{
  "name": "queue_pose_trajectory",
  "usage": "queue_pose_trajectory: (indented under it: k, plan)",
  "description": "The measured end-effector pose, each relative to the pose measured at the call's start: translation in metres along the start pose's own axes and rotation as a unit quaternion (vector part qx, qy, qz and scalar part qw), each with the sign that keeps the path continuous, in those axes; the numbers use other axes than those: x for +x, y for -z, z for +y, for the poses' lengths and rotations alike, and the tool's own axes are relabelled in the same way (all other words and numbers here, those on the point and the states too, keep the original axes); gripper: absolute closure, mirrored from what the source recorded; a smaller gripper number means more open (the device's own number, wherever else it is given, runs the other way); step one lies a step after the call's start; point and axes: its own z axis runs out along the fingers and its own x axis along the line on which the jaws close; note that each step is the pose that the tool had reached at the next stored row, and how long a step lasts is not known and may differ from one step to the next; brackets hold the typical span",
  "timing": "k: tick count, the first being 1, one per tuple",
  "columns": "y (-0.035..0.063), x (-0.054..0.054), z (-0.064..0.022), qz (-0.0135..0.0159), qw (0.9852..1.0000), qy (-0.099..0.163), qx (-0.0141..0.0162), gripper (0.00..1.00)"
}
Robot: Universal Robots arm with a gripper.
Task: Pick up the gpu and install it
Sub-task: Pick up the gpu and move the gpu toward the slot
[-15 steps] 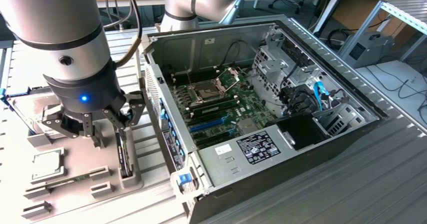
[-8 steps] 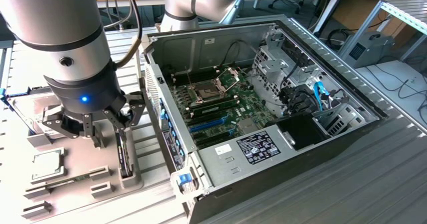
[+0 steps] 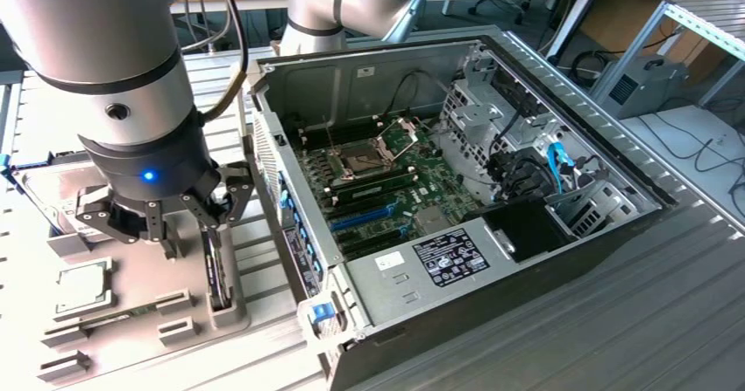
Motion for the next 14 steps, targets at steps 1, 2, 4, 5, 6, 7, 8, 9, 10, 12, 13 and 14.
queue_pose_trajectory:
  k: [1,2,4,5,6,7,8,9,10,12,13,14]
  plan:
    - [-0.0005,0.0000,0.0000,0.0000,1.0000,0.000,0.0000,0.52]
    - [-0.0009,0.0000,0.0000,0.0000,1.0000,0.000,0.0000,0.52]
    - [-0.0014,0.0000,0.0000,0.0000,1.0000,0.000,0.0000,0.52]
    - [-0.0015,0.0000,0.0000,0.0000,1.0000,0.000,0.0000,0.52]
    - [-0.0017,0.0000,0.0000,0.0000,1.0000,0.000,0.0000,0.52]
    - [-0.0018,0.0000,0.0000,0.0000,1.0000,0.000,0.0000,0.52]
    - [-0.0020,0.0000,0.0000,0.0000,1.0000,0.000,0.0000,0.52]
    - [-0.0022,0.0001,0.0000,0.0000,1.0000,0.000,0.0000,0.52]
    - [-0.0024,0.0001,0.0000,0.0000,1.0000,0.000,0.0000,0.52]
    - [-0.0033,0.0001,0.0000,0.0000,1.0000,0.000,0.0000,0.52]
    - [-0.0035,0.0001,0.0000,0.0000,1.0000,0.000,0.0000,0.52]
    - [-0.0037,0.0001,0.0000,0.0000,1.0000,0.000,0.0000,0.52]
